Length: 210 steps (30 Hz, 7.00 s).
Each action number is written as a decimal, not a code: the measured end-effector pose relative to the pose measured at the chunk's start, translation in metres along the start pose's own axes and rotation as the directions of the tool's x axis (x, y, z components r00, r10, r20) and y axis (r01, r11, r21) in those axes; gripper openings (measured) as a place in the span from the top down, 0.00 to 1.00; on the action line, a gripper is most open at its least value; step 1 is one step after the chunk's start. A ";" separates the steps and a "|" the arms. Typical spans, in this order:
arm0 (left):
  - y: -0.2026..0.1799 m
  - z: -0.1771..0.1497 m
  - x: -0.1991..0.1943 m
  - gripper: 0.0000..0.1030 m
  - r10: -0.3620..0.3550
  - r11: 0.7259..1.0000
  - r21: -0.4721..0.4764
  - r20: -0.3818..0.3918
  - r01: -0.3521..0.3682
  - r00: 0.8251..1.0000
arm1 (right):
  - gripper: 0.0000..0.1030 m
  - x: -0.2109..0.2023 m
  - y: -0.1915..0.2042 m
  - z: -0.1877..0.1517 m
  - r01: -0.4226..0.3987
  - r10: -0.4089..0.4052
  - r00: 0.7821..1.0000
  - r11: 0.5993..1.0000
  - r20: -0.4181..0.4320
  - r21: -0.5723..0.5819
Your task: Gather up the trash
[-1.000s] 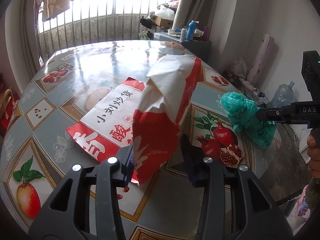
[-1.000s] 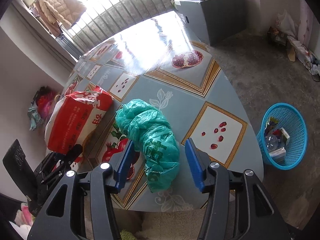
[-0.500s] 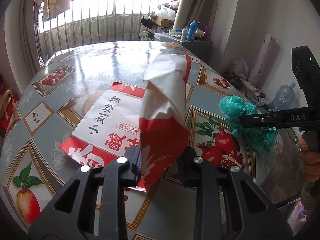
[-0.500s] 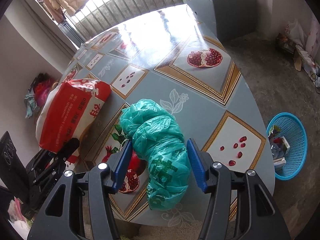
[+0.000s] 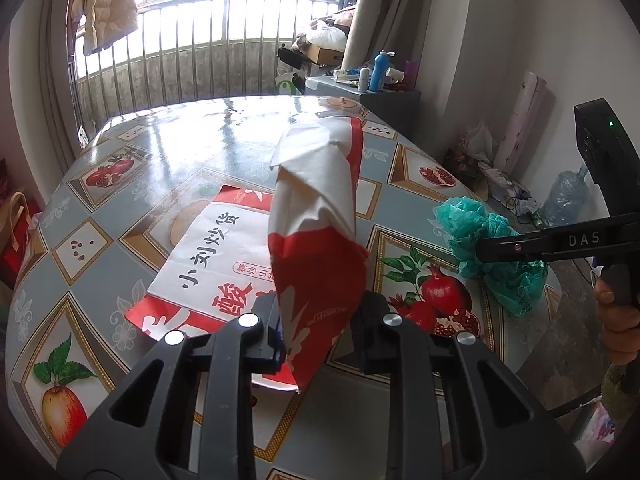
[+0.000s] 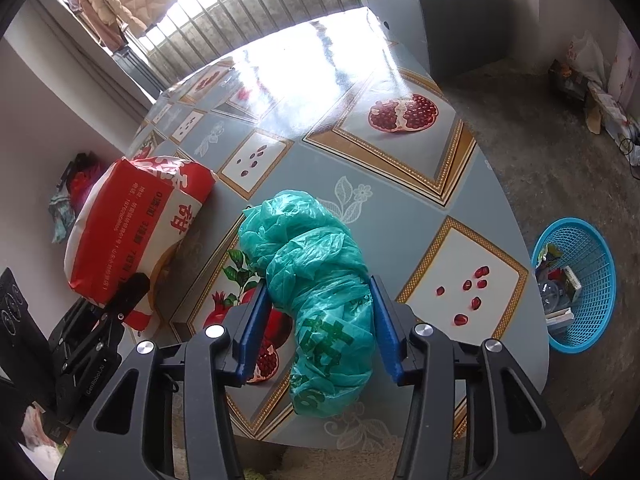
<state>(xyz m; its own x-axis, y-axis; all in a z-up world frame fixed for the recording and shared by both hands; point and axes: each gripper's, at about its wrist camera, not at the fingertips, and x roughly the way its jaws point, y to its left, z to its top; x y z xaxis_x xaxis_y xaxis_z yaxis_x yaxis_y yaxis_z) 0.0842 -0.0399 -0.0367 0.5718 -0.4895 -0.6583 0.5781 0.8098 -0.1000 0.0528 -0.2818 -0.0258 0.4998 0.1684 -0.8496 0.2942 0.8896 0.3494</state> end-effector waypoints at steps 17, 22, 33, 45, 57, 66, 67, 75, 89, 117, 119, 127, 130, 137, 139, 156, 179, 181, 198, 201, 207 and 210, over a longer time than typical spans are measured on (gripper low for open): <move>-0.003 0.000 -0.002 0.79 0.005 1.000 0.027 0.020 -0.006 1.000 | 0.55 -0.007 -0.006 -0.004 -0.018 0.018 1.000 1.000 0.008 0.018; -0.003 -0.001 -0.002 0.79 0.002 1.000 0.028 0.020 -0.003 1.000 | 0.55 -0.003 -0.004 -0.003 -0.014 0.014 1.000 1.000 0.003 0.017; 0.011 -0.011 0.015 0.71 -0.024 1.000 0.006 -0.038 0.024 0.999 | 0.53 0.003 0.007 -0.008 0.041 -0.040 0.999 0.999 -0.012 0.010; 0.010 -0.001 0.007 0.81 0.044 0.996 0.082 -0.003 -0.044 0.999 | 0.55 0.000 -0.001 -0.026 -0.011 0.011 1.000 0.999 -0.007 0.043; -0.027 0.021 -0.039 0.87 0.037 0.985 0.163 0.086 -0.050 0.996 | 0.56 -0.049 -0.026 -0.040 -0.097 0.085 0.989 0.991 0.124 0.092; -0.059 0.032 -0.068 0.87 0.006 0.974 0.222 0.135 -0.037 0.991 | 0.56 -0.082 -0.042 -0.055 -0.151 0.128 0.970 0.983 0.208 0.100; -0.063 0.033 -0.070 0.87 0.003 0.973 0.228 0.138 -0.035 0.990 | 0.56 -0.085 -0.045 -0.056 -0.157 0.132 0.968 0.982 0.216 0.103; -0.097 0.039 -0.076 0.87 -0.023 0.955 0.294 0.156 -0.024 0.987 | 0.56 -0.103 -0.062 -0.063 -0.188 0.147 0.952 0.973 0.270 0.132; -0.171 0.055 -0.056 0.87 -0.128 0.907 0.416 0.121 0.067 0.984 | 0.56 -0.120 -0.119 -0.082 -0.220 0.135 0.935 0.946 0.327 0.238; -0.286 0.072 0.017 0.87 -0.300 0.789 0.549 -0.047 0.276 0.953 | 0.56 -0.120 -0.247 -0.115 -0.213 0.016 0.931 0.835 0.365 0.507; -0.294 0.077 0.026 0.87 -0.317 0.784 0.540 -0.072 0.304 0.946 | 0.56 -0.123 -0.265 -0.123 -0.200 -0.016 0.930 0.815 0.367 0.544; -0.334 0.090 0.083 0.86 -0.408 0.767 0.429 -0.246 0.477 0.879 | 0.56 -0.113 -0.335 -0.157 -0.142 -0.132 0.940 0.687 0.314 0.713; -0.355 0.087 0.116 0.86 -0.429 0.752 0.378 -0.341 0.540 0.836 | 0.56 -0.100 -0.352 -0.162 -0.130 -0.141 0.949 0.644 0.284 0.754; -0.415 0.080 0.184 0.85 -0.442 0.711 0.340 -0.464 0.615 0.768 | 0.55 -0.070 -0.385 -0.141 -0.096 -0.144 0.963 0.605 0.227 0.790; -0.433 0.076 0.203 0.74 -0.441 0.698 0.338 -0.493 0.632 0.750 | 0.52 -0.059 -0.399 -0.128 -0.097 -0.141 0.964 0.603 0.225 0.792; -0.400 0.084 0.190 0.32 -0.436 0.753 0.299 -0.440 0.586 0.785 | 0.33 -0.037 -0.430 -0.147 0.018 -0.268 0.953 0.522 0.144 0.852; -0.155 0.058 -0.038 0.15 -0.321 0.930 0.164 -0.073 0.329 0.944 | 0.18 -0.116 -0.181 -0.100 0.193 -0.313 0.892 0.917 0.327 0.350; -0.136 0.050 -0.053 0.14 -0.288 0.947 0.137 -0.043 0.291 0.957 | 0.18 -0.116 -0.159 -0.098 0.194 -0.299 0.891 0.931 0.342 0.310; -0.065 0.011 -0.111 0.08 -0.086 0.996 0.002 0.050 0.086 0.995 | 0.07 -0.122 -0.019 -0.097 0.161 -0.169 0.888 0.985 0.427 0.054; -0.064 0.009 -0.111 0.08 -0.018 1.000 -0.014 0.052 0.019 0.998 | 0.07 -0.130 -0.006 -0.099 0.185 -0.186 0.877 0.982 0.444 0.045; -0.064 0.012 -0.108 0.08 0.231 0.973 0.007 0.091 -0.232 0.969 | 0.06 -0.148 0.014 -0.104 0.270 -0.238 0.822 0.963 0.517 0.015; -0.058 0.015 -0.109 0.08 0.225 0.974 -0.027 0.068 -0.224 0.972 | 0.06 -0.155 0.024 -0.104 0.328 -0.270 0.786 0.945 0.556 -0.004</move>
<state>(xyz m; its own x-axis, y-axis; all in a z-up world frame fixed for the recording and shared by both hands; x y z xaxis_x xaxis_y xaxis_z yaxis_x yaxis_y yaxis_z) -0.0028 -0.0382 0.0517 0.7258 -0.3152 -0.6115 0.4195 0.9073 0.0302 -0.1025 -0.2419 0.0729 0.7663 -0.3440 -0.5425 0.4384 0.8974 0.0501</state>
